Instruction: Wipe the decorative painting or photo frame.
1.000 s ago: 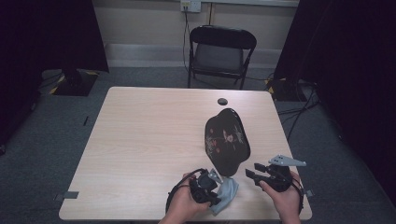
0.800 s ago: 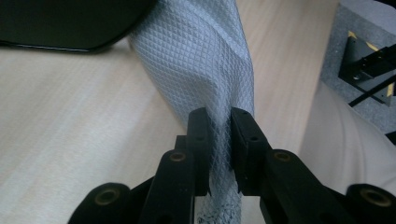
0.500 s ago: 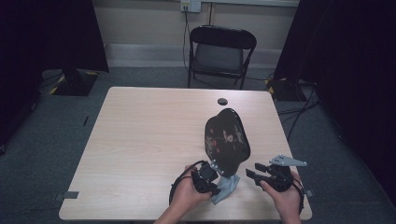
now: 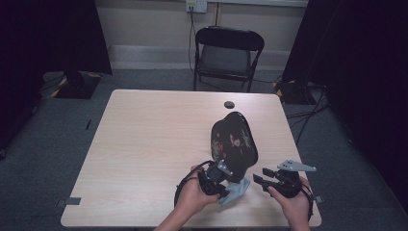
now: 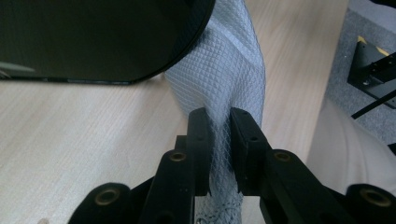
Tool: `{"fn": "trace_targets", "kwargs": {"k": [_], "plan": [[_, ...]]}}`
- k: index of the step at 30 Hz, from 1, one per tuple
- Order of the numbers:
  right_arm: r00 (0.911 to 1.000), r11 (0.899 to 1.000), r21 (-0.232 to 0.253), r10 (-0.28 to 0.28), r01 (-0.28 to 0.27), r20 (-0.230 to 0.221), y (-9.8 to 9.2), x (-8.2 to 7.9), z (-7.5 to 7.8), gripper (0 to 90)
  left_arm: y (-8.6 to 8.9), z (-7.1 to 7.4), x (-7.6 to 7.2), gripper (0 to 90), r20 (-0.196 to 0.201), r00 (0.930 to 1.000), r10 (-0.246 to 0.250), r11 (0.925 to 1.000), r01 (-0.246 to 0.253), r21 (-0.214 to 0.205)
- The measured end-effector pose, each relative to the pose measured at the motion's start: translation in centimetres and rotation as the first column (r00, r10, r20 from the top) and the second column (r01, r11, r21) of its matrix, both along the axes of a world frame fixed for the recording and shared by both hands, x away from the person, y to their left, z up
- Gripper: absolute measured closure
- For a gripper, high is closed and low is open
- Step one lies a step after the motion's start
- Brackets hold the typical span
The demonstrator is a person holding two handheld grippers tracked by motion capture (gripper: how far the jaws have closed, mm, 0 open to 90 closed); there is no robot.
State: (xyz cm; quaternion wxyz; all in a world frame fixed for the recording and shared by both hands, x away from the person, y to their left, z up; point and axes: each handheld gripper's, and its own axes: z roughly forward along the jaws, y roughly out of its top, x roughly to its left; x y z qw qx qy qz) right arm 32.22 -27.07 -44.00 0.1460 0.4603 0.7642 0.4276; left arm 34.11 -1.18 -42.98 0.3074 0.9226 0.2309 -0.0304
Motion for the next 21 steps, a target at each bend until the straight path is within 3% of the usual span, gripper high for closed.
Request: {"fn": "trace_targets", "kwargs": {"k": [21], "plan": [[0.9996, 1.000, -0.001, -0.028, 0.028, 0.001, -0.8, 0.0, 0.0, 48.8, -0.1, 5.4, -0.6, 79.1, 0.090, 0.9957, -0.020, 0.9989, 0.023, -0.040]]}}
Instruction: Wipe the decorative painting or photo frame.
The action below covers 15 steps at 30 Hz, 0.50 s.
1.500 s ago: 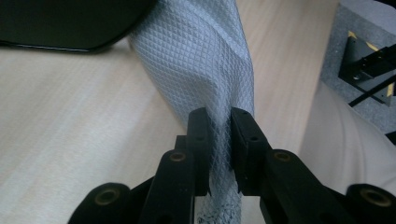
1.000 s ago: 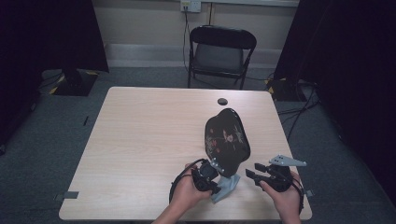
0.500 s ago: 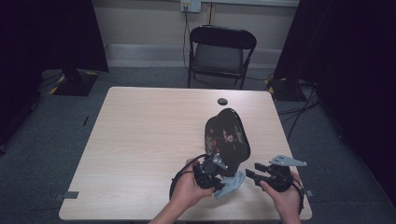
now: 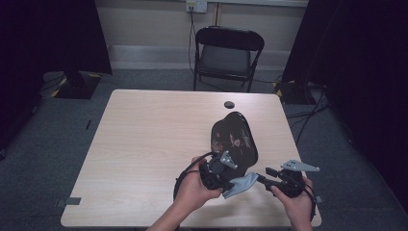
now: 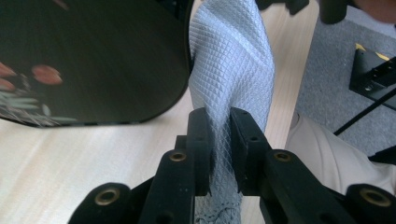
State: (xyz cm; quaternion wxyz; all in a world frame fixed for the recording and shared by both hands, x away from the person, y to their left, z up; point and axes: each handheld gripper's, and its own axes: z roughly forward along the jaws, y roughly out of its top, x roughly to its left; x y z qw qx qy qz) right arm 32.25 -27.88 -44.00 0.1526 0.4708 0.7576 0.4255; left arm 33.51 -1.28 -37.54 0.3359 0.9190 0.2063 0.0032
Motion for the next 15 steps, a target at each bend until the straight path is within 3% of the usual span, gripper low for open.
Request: {"fn": "trace_targets", "kwargs": {"k": [15], "plan": [[0.9999, 1.000, -0.006, 0.011, -0.011, -0.001, 0.1, -0.1, -0.1, 48.7, -0.2, 3.3, 0.2, 79.0, 0.048, 0.9988, -0.009, 0.9999, 0.008, 0.010]]}}
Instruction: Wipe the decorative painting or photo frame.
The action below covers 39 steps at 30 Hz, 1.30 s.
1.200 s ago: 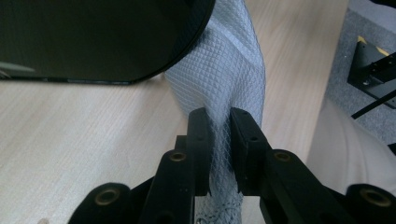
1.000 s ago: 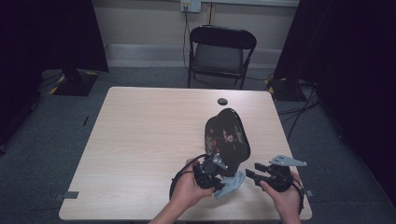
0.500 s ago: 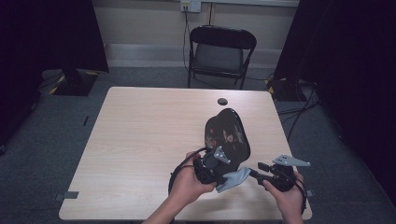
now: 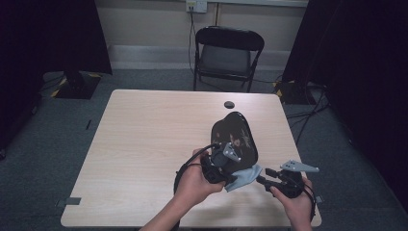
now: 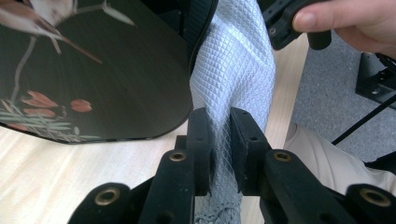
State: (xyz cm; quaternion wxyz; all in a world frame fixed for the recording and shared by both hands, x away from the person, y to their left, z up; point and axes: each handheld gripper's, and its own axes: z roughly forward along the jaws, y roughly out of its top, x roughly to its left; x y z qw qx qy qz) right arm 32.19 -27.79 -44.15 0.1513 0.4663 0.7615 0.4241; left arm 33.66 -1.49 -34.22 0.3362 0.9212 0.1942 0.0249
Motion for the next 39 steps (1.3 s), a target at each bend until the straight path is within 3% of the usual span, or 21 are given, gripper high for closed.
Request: {"fn": "trace_targets", "kwargs": {"k": [9, 19, 28, 32, 39], "plan": [[1.0000, 1.000, 0.003, 0.007, -0.007, 0.005, 0.1, -0.1, 0.2, 48.5, -0.2, 2.0, 0.1, 79.0, 0.021, 0.9998, -0.002, 1.0000, 0.002, 0.003], [0.9998, 1.000, 0.000, 0.018, -0.018, 0.007, 0.4, -0.1, 0.2, 48.5, -0.6, 3.5, 0.4, 79.0, 0.010, 0.9998, -0.017, 0.9996, 0.017, 0.024], [0.9997, 1.000, -0.001, 0.023, -0.023, 0.003, 0.5, -0.1, 0.1, 48.4, -0.8, 4.9, 0.5, 79.3, 0.009, 0.9997, -0.024, 0.9996, 0.024, 0.012], [0.9989, 0.999, -0.005, 0.046, -0.046, 0.001, 0.9, -0.1, -0.1, 48.4, -1.0, 5.9, 0.6, 79.3, 0.022, 0.9994, -0.026, 0.9995, 0.026, 0.019], [0.9965, 0.997, -0.001, 0.081, -0.081, 0.021, 1.5, -0.2, 0.2, 48.1, -1.1, 7.8, 1.0, 79.3, 0.042, 0.9990, -0.015, 0.9999, 0.015, -0.005]]}}
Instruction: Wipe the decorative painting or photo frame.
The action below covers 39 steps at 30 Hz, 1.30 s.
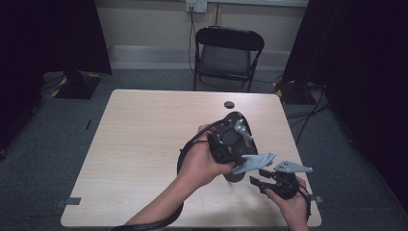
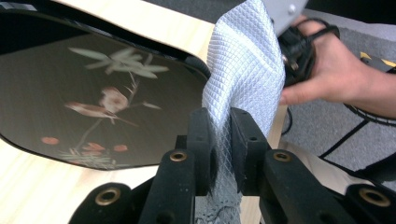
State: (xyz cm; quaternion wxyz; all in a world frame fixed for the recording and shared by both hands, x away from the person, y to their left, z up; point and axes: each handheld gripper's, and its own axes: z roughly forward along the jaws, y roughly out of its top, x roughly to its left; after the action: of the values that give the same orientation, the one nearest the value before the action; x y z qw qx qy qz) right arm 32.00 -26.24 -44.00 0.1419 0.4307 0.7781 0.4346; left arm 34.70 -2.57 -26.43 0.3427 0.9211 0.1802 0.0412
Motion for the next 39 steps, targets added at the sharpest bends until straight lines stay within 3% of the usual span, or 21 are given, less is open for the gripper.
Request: {"fn": "trace_targets", "kwargs": {"k": [5, 13, 21, 33, 39], "plan": [[1.0000, 1.000, 0.000, 0.008, -0.008, 0.004, 0.3, -0.1, 0.1, 48.1, 0.0, 1.0, 0.1, 79.3, 0.024, 0.9997, 0.003, 0.9999, -0.003, -0.013], [0.9996, 1.000, -0.005, 0.028, -0.028, 0.008, 1.0, -0.1, 0.1, 47.9, 0.5, 2.3, 1.4, 79.3, 0.050, 0.9969, 0.061, 0.9980, -0.060, -0.021], [0.9992, 0.999, -0.010, 0.039, -0.038, 0.008, 1.5, 0.0, 0.1, 47.7, 1.6, 2.3, 2.7, 79.3, 0.062, 0.9910, 0.118, 0.9927, -0.116, -0.031], [0.9961, 0.997, -0.006, 0.082, -0.081, 0.032, 2.5, -0.4, 0.6, 47.9, 1.3, 2.2, 2.9, 79.4, 0.069, 0.9906, 0.118, 0.9929, -0.116, -0.027], [0.9969, 0.997, -0.005, 0.073, -0.073, 0.030, 3.5, -0.2, 0.5, 52.2, 1.2, 2.0, 3.0, 79.4, 0.076, 0.9890, 0.127, 0.9919, -0.126, -0.019]]}}
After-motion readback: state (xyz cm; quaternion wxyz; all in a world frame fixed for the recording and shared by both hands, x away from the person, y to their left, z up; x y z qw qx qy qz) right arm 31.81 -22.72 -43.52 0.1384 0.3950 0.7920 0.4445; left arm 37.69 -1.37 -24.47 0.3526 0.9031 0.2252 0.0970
